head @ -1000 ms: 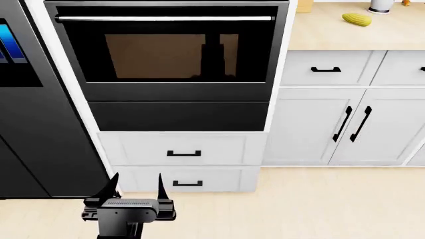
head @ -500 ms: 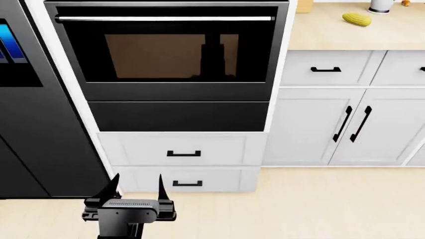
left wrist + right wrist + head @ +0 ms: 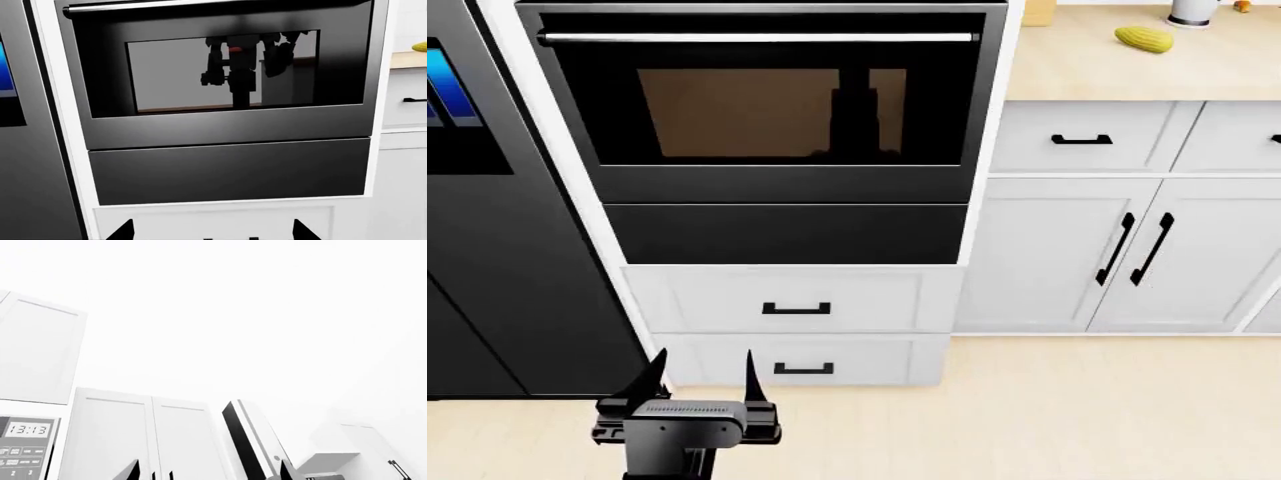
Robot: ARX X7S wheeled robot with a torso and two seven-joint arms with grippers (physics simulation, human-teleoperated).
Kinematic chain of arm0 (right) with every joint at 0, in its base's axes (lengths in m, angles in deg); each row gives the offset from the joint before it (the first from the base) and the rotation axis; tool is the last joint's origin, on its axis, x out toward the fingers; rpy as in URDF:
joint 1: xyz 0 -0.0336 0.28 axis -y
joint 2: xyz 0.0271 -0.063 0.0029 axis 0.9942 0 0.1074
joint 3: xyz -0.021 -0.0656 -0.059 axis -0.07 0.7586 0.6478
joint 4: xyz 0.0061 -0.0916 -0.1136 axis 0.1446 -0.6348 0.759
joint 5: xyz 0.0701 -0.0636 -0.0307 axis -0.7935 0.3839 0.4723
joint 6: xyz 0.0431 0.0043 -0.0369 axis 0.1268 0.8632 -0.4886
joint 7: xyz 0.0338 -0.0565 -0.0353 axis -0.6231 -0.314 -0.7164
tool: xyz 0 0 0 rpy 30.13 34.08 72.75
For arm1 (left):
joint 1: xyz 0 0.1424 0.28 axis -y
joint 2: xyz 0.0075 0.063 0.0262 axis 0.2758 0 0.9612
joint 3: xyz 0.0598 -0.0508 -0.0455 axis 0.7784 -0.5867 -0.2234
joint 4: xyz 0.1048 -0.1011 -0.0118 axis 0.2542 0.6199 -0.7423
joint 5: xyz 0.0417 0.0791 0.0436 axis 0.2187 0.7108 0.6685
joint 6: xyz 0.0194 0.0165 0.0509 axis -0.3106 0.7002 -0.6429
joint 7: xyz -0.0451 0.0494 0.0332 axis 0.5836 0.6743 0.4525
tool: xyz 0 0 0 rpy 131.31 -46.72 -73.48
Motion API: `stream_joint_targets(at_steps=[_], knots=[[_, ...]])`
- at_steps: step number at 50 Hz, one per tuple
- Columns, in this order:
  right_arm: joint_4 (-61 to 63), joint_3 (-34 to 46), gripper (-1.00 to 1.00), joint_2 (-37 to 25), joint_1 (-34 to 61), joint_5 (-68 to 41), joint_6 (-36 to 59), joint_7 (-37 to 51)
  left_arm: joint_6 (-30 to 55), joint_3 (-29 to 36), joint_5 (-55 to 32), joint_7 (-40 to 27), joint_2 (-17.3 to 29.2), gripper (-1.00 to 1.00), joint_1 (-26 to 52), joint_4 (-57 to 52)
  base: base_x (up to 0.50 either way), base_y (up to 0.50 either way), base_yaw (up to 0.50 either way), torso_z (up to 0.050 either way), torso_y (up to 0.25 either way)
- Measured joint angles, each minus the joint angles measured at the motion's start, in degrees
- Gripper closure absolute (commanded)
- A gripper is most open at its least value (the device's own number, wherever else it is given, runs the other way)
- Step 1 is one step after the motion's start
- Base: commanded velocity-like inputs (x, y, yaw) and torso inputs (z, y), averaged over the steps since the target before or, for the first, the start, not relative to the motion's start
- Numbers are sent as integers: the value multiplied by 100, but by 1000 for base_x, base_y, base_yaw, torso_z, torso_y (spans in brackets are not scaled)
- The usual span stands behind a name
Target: Open the oven door
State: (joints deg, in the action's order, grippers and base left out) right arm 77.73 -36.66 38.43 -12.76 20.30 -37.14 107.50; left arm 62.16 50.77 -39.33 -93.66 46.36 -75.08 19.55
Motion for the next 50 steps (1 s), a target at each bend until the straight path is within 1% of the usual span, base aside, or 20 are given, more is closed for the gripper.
stream_joint_targets(at_steps=[9,50], knots=[[-10,39,-100,-18,-29,14,-48,10,-100,19,-50,6,33,-100,-17,29,0,0,0,0,0],[-34,114,-100,-110,-108,10,-138,115,6,126,-194,-126,110,-100,14,16,0,0,0,-50,-79]])
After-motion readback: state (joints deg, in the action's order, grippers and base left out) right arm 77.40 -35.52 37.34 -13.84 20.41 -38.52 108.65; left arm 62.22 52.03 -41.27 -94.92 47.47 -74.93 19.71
